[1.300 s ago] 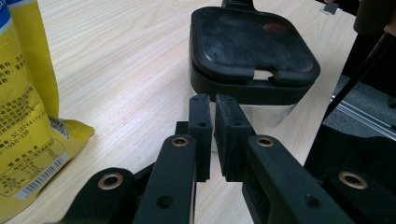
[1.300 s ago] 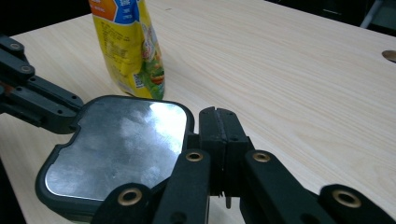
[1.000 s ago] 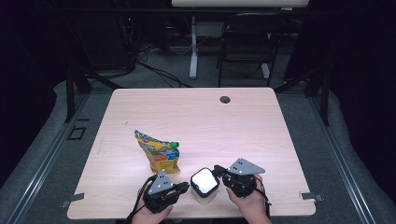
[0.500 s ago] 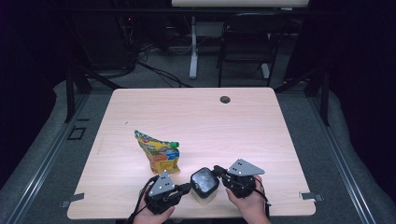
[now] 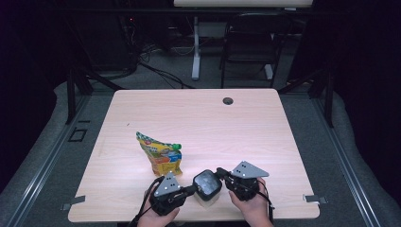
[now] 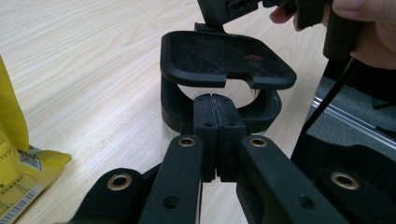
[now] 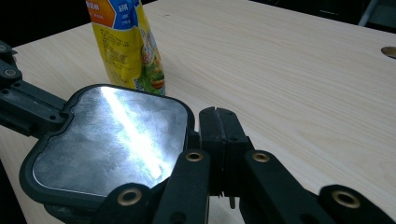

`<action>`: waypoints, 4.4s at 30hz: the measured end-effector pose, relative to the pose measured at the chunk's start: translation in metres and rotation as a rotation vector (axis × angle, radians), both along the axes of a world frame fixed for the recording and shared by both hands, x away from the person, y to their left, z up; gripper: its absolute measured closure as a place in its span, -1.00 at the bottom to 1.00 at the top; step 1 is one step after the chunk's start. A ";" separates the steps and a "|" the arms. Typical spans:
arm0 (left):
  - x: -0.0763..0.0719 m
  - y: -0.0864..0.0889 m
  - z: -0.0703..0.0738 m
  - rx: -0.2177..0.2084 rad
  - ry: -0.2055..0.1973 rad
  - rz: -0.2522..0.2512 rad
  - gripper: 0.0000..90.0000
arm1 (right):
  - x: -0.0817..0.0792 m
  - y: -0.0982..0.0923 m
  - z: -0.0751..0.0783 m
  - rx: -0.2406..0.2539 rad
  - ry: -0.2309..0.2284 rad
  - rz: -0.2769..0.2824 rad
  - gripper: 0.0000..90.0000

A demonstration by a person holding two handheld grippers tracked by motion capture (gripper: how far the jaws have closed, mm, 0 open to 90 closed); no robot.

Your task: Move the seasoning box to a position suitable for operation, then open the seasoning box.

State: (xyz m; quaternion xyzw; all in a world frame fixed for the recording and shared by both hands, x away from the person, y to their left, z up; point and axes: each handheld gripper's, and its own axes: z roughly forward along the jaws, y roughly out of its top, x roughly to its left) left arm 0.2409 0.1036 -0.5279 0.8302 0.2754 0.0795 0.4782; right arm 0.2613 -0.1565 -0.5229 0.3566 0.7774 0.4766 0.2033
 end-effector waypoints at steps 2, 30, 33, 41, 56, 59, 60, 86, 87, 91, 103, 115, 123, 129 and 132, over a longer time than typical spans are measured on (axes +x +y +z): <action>0.001 0.000 0.001 -0.009 0.001 0.004 0.99 | 0.000 0.000 0.000 -0.001 -0.001 -0.002 1.00; 0.010 -0.012 0.024 -0.034 -0.036 0.019 0.96 | -0.044 -0.013 0.013 -0.089 -0.031 0.111 0.42; 0.011 -0.013 0.024 -0.030 -0.031 0.018 0.96 | -0.043 -0.012 0.012 -0.082 -0.037 0.109 0.33; 0.012 -0.015 0.025 -0.040 -0.034 0.018 0.96 | -0.043 -0.004 0.008 -0.092 -0.037 0.130 0.28; 0.014 -0.016 0.008 -0.003 -0.014 0.025 0.94 | -0.040 0.019 0.003 -0.162 -0.131 0.052 0.28; 0.015 -0.015 0.004 0.008 -0.009 0.030 0.94 | -0.041 0.017 0.005 -0.148 -0.137 0.057 0.35; 0.015 -0.015 0.002 0.001 -0.009 0.029 0.94 | -0.042 0.017 0.005 -0.139 -0.140 0.057 0.36; 0.012 -0.018 -0.002 0.002 -0.011 -0.002 0.96 | -0.030 -0.013 0.011 0.037 -0.083 -0.020 0.90; 0.012 -0.018 -0.002 0.004 -0.012 -0.002 0.95 | -0.029 -0.014 0.011 0.048 -0.077 -0.021 0.90; 0.012 -0.017 -0.002 -0.003 -0.005 -0.008 0.95 | -0.025 -0.017 0.011 0.068 -0.057 -0.013 0.90; 0.012 -0.019 -0.003 -0.030 0.007 0.004 0.89 | -0.002 -0.018 0.014 0.087 0.000 -0.002 0.91; 0.013 -0.004 0.005 -0.040 0.004 0.063 0.62 | 0.022 -0.016 0.014 0.101 -0.001 0.001 0.87; 0.012 0.004 0.001 0.051 -0.016 0.059 0.52 | 0.030 -0.018 0.014 0.097 0.005 -0.016 0.84; 0.013 0.012 -0.001 0.026 -0.012 0.074 0.49 | 0.029 -0.021 0.013 0.119 0.014 -0.005 0.77; 0.014 0.016 -0.001 0.028 -0.007 0.085 0.48 | 0.022 -0.021 0.012 0.103 0.019 0.002 0.73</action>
